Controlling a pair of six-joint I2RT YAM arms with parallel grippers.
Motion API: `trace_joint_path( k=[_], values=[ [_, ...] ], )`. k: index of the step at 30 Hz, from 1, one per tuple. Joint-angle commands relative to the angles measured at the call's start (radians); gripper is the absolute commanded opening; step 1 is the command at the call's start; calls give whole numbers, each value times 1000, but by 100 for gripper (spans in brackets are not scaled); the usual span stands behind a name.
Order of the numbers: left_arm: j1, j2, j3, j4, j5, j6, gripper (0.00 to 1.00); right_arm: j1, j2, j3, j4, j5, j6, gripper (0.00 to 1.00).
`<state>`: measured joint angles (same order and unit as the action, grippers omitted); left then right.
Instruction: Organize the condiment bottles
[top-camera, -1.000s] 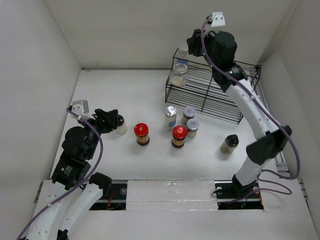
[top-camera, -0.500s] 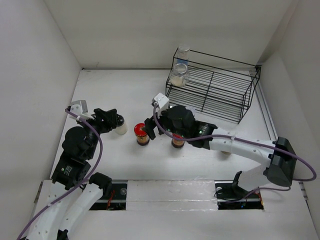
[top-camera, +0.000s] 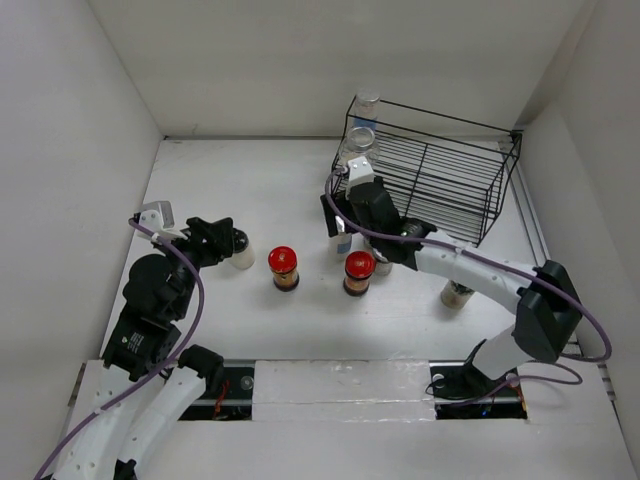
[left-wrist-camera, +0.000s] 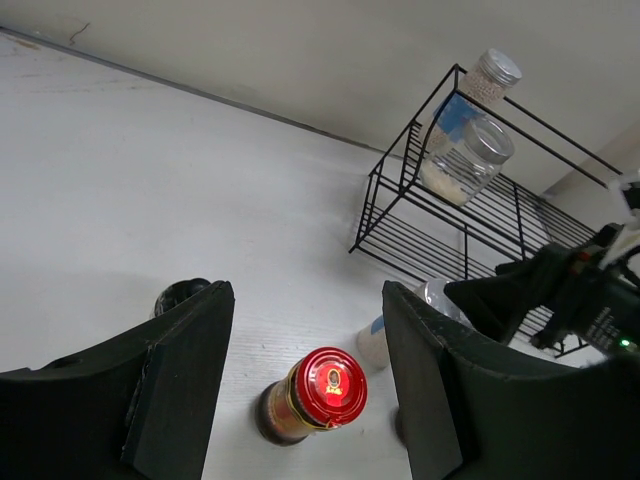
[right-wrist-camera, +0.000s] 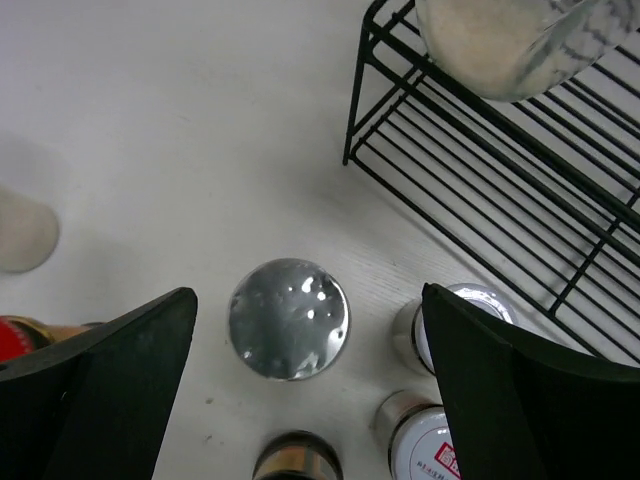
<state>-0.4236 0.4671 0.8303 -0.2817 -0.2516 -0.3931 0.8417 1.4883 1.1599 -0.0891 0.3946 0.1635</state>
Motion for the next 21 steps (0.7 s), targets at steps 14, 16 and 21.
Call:
trace_joint_path(
  k=[14,16,21],
  values=[
    [5,2,1,29,-2,-3,57,-47,142,55,0,-56,39,80],
    [5,2,1,19,-2,-3,57,-47,158,55,9,-71,39,78],
    [5,2,1,15,-2,7,57,-47,193,55,29,-96,39,65]
  ],
)
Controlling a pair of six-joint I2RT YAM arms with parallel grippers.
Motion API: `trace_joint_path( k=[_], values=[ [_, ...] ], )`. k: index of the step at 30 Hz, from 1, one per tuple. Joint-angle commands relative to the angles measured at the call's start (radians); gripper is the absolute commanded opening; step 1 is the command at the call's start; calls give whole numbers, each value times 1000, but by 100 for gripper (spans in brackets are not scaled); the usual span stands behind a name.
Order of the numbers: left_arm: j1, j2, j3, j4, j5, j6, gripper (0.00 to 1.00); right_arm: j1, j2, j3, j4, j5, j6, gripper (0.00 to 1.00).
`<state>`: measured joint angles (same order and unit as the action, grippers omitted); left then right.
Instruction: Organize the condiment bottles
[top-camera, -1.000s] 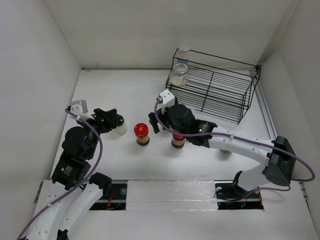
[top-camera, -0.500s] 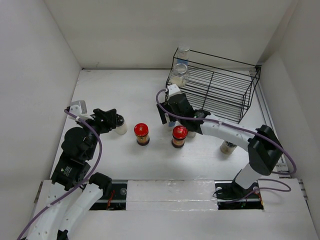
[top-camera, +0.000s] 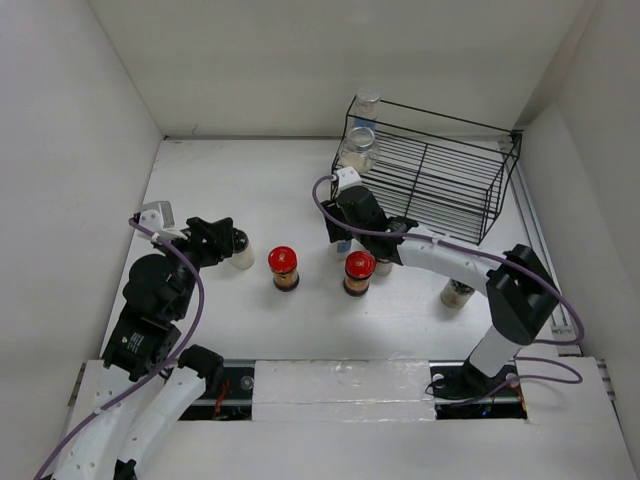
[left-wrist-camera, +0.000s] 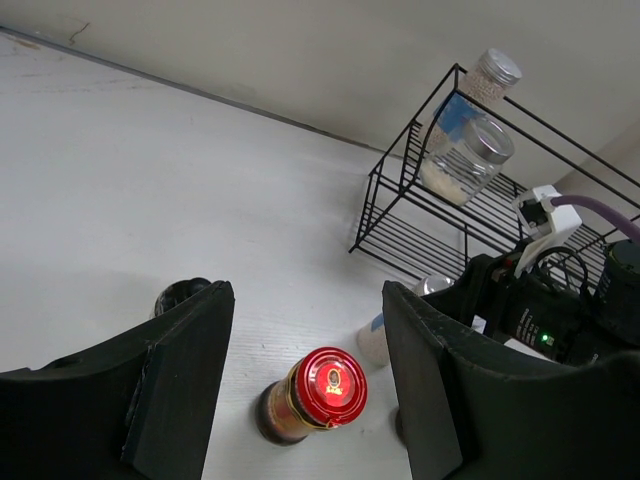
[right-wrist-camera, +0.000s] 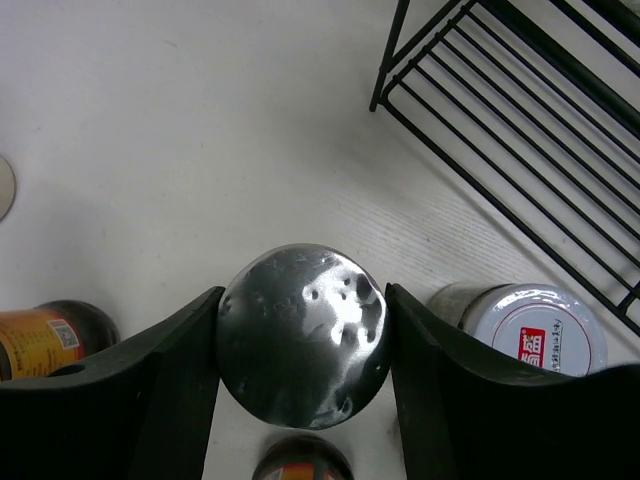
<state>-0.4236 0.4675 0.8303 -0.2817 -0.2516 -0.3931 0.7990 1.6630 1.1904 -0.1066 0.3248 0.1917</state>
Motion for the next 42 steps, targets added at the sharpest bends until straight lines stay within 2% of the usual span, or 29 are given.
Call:
trace_joint_path(
  k=[1,3,11,18,24,30,34,38,42],
  values=[
    [5,-7,1,15,-2,7,57,-4,18,25,47,-26,11,59],
    [5,-7,1,28,-2,7,57,5,-27,25,64,-1,11,52],
    [5,-17,1,29,8,7,57,17,-288,110,160,-75,-78,51],
    [5,-26,1,19,8,7,57,-144,-339,297,157,-154,-112,50],
    [5,-36,1,19,8,7,57,-361,-192,546,33,-194,-112,48],
    [5,-36,1,19,8,7,57,-457,-14,852,-91,-204,-121,47],
    [5,-36,1,19,17,7,57,-512,165,1076,-195,-231,-121,46],
    [5,-27,1,19,17,7,57,-532,260,1198,-235,-251,-130,46],
    [5,-27,1,19,6,7,57,-532,296,1207,-214,-251,-140,46]
  ],
)
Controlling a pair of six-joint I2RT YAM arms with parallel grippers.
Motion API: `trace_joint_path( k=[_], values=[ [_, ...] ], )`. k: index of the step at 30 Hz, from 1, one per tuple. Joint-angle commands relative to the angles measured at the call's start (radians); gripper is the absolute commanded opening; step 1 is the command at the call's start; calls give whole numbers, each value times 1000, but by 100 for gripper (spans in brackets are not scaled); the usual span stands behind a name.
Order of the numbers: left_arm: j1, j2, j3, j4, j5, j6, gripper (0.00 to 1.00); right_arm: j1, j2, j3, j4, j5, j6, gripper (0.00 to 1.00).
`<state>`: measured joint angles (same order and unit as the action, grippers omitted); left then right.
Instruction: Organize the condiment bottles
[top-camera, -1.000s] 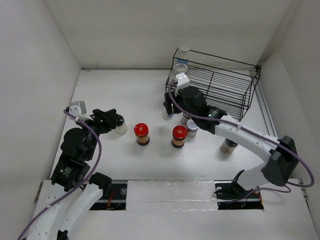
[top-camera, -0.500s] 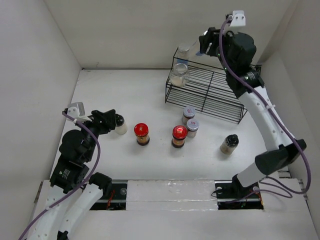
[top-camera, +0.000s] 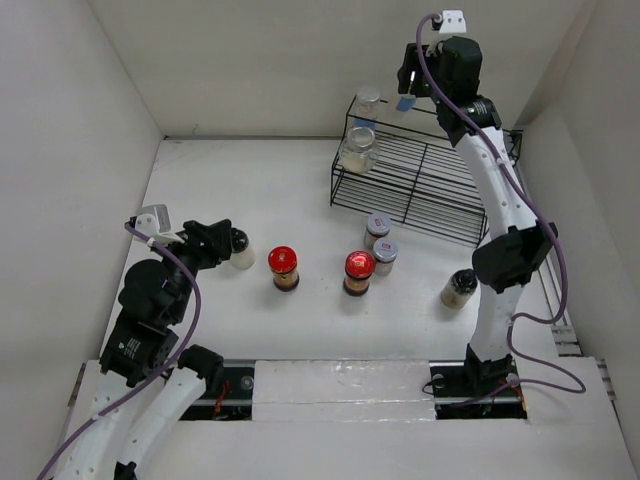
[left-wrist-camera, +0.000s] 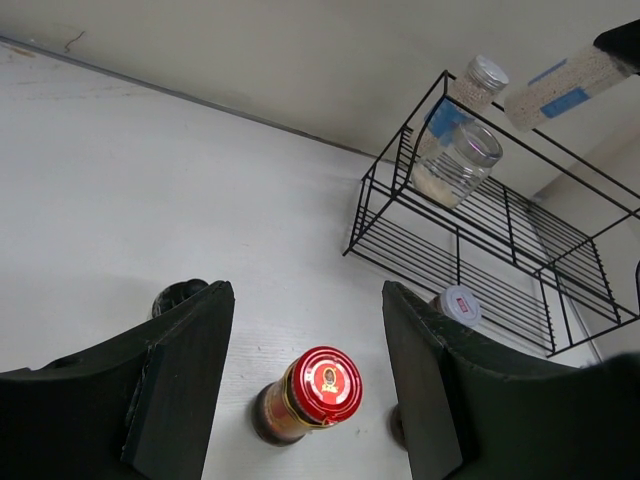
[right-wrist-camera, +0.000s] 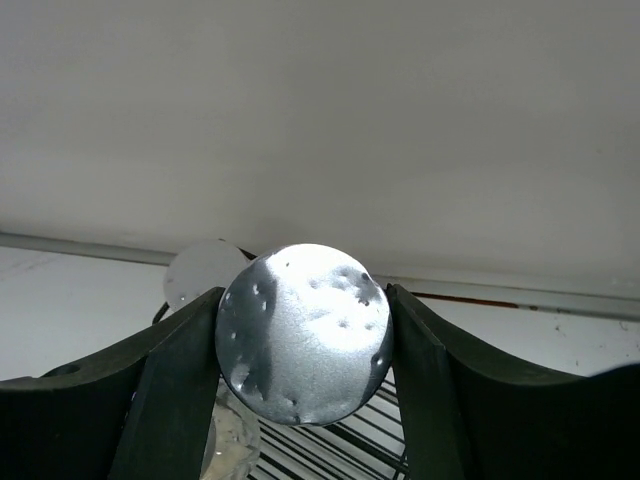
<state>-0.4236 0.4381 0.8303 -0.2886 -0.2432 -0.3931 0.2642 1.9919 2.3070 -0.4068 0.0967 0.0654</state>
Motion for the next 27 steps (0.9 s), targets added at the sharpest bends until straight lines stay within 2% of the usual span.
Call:
trace_joint_path(
  k=[1,5,14,20,23,24,26,27],
  values=[
    [5,2,1,26,-2,7,57,-6,-18,91,86,-23,-13,46],
    [5,2,1,26,-2,7,57,-6,14,88,60,-23,-13,45],
    [5,22,1,35,-2,16,57,-16,37,-52,76,-35,-33,45],
    [5,22,1,35,-2,16,57,-25,87,-63,56,-64,-33,46],
    [5,22,1,35,-2,16,57,-16,114,-63,56,-75,-33,52],
    [5,22,1,35,-2,16,57,-16,114,-63,46,-75,-33,62],
    [5,22,1,35,-2,16,57,-5,114,-63,46,-75,-33,75],
    [5,22,1,35,-2,16,57,-5,114,-54,46,-75,-33,84]
  ],
)
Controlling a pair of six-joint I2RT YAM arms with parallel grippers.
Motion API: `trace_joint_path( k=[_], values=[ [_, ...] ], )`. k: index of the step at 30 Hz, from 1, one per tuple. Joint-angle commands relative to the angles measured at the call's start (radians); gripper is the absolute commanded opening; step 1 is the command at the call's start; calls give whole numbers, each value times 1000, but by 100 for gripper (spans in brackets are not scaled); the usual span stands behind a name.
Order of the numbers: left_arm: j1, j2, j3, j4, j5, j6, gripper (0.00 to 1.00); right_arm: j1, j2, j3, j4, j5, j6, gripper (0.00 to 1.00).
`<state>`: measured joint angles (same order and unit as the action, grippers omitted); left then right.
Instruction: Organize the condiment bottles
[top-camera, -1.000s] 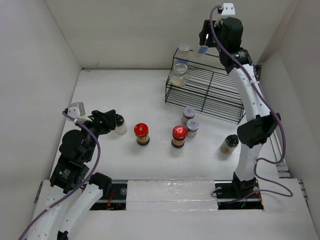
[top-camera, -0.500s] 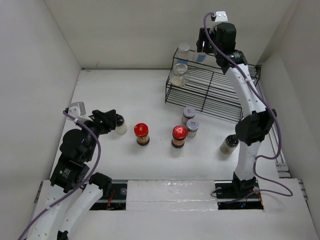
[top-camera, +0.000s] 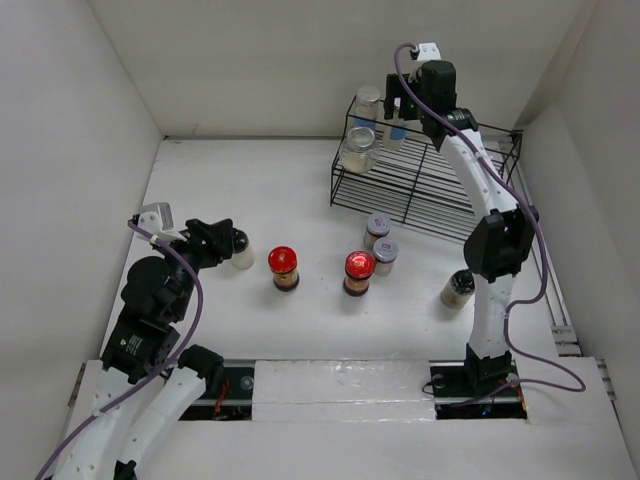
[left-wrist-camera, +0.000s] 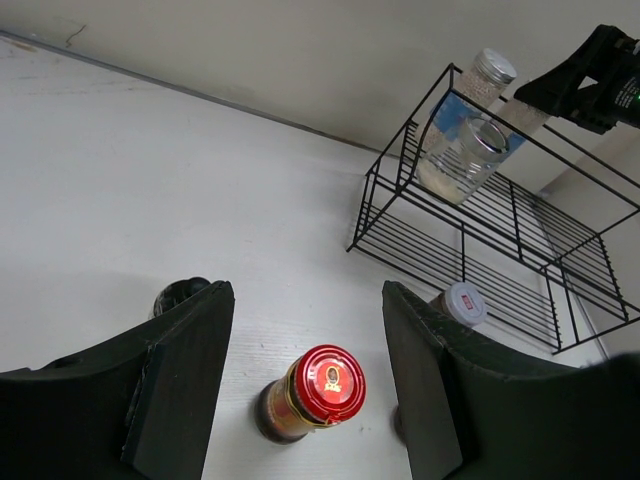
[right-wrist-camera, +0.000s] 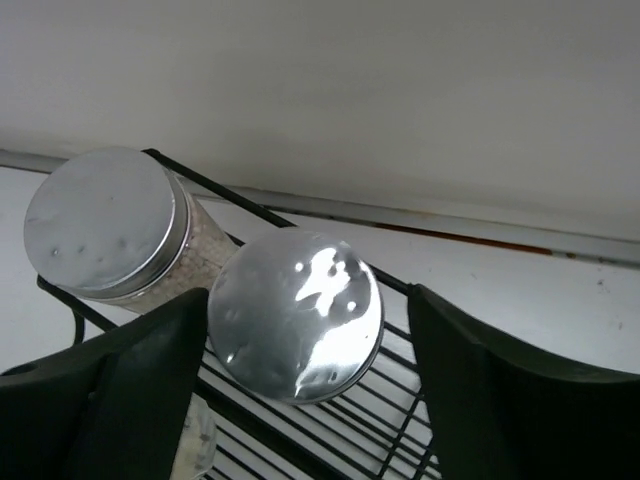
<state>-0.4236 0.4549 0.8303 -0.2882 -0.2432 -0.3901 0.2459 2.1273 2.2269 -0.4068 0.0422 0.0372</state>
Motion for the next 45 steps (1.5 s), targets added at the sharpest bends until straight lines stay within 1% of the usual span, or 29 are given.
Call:
trace_joint_path(
  k=[1,4,6,9,10,11,12,13,14,15,16,18,19,20,21,22,23,24,25,26,27,29,31,33,37,39,40,42,45],
  values=[
    [5,5,1,26,-2,13,57,13,-21,37,46,-12,-5,90],
    [5,5,1,26,-2,13,57,33,-76,53,37,-2,4,99],
    [14,5,1,26,-2,13,57,33,-122,39,71,10,4,99],
    [14,14,1,26,-2,13,57,52,-251,-47,104,10,4,100],
    [14,14,1,26,-2,13,57,70,-294,-147,152,10,4,100],
    [14,14,1,26,-2,13,57,82,-393,-211,181,10,4,98],
    [14,14,1,26,-2,13,57,96,-447,-286,212,10,4,91],
    [14,14,1,26,-2,13,57,142,-505,-370,285,10,4,80],
    [14,5,1,26,-13,13,57,173,-617,-542,319,-1,4,45],
    [14,5,1,26,-13,13,57,212,-671,-631,350,-1,4,23],
    [14,-4,1,26,-22,13,57,307,-764,-809,431,11,13,6],
    [14,-4,1,26,-22,13,57,413,-829,-962,508,25,24,3],
    [14,-4,1,26,-12,13,57,462,-849,-1027,540,57,41,3],
    [14,5,1,26,-11,13,57,543,-862,-1077,577,58,56,5],
    [14,5,1,26,-11,13,57,582,-871,-1145,577,67,79,16],
    [14,19,1,26,-11,13,57,616,-871,-1168,577,79,79,27],
    [14,31,1,26,-11,13,57,685,-871,-1190,577,79,79,42],
    [14,31,1,26,-2,13,57,719,-871,-1214,560,79,79,59],
    [14,31,1,26,-2,13,57,784,-871,-1214,536,79,61,85],
    [14,31,1,26,-11,13,57,785,-859,-1214,536,53,47,96],
    [14,31,1,26,-11,13,57,835,-842,-1214,505,35,32,100],
    [14,31,1,14,-34,13,57,883,-770,-1193,473,47,9,100],
    [14,10,1,14,-34,3,57,932,-718,-1162,459,128,9,100],
    [14,1,1,27,-44,3,57,932,-656,-1144,448,185,18,100],
    [14,40,1,17,-44,3,57,920,-580,-1133,490,203,27,100],
    [14,51,1,17,-44,3,56,920,-519,-1092,490,203,18,100],
    [14,60,1,17,-44,3,56,920,-503,-1081,490,243,18,100],
    [14,61,10,17,-44,3,56,911,-468,-1069,514,266,18,100],
    [14,30,10,4,-54,3,56,868,-428,-1060,563,222,38,100]
  ],
)
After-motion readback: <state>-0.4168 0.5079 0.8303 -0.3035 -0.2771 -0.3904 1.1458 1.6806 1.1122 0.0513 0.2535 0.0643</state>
